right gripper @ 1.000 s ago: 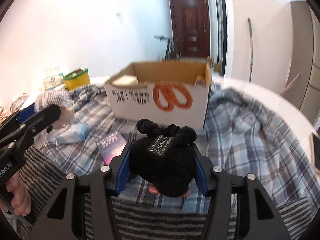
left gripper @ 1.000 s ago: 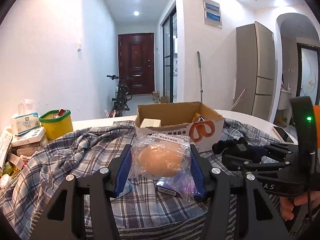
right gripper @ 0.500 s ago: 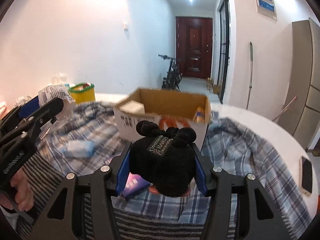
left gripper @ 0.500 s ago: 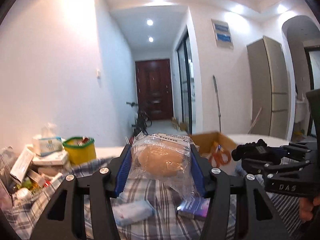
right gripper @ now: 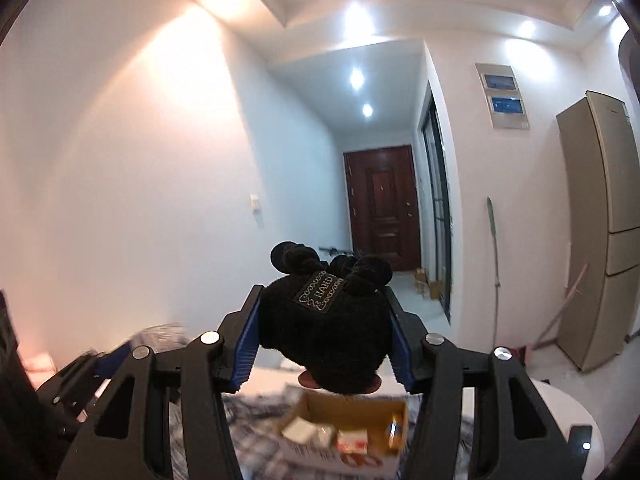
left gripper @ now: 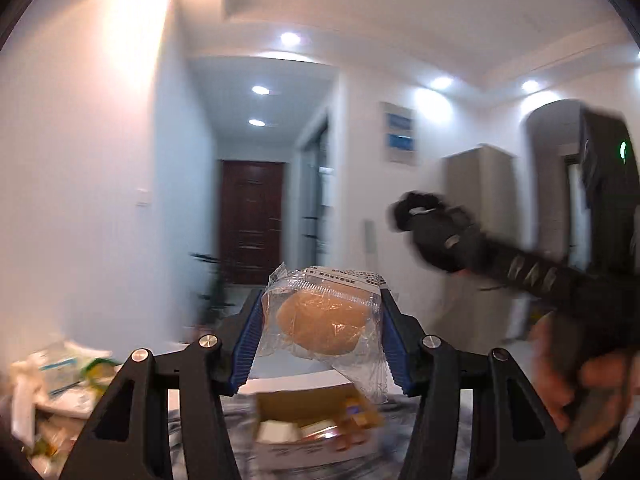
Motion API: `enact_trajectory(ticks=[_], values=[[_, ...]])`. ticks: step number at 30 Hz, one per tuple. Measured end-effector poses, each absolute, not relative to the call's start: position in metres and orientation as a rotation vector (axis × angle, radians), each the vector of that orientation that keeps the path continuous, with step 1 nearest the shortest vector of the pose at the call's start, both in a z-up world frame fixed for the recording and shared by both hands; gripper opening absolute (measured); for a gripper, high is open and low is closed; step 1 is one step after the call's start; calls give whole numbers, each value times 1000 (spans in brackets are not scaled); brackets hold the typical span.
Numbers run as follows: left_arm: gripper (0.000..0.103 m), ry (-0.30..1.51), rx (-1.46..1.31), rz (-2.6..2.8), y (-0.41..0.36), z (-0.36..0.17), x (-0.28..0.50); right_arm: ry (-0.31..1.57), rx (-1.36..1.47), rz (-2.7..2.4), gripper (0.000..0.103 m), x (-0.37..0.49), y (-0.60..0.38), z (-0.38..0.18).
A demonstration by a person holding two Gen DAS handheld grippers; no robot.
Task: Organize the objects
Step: 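Lift and carry the bread bag and black toy over the pretzel box with both grippers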
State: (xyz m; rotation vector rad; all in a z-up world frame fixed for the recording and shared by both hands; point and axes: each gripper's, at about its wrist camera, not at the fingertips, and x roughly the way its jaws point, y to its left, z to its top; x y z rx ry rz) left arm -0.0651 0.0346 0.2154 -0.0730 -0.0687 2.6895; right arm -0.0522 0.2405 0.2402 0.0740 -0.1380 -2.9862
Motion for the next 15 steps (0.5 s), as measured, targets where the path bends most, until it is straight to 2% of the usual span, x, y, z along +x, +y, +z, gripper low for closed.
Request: enact_trajectory(ticks=[2,5,7,11,15], values=[[57,-195,-130,2710,25,228,-78,-206,58,-2973,54,-55,246,241],[57,-280,-205,2620,12,229,-94,-219,65,-2965,54,-59,256,226],[57,-240,-220,2546,10,223,-99,-248,69,-3001,54,-62,267,209],[57,-279,-239,2641,2,204,-112,-360,87,-3073,54,-76,283,202],[57,-248,-254,2723,-4,193,-126,-249,60,-3124,54,-82,271,201]])
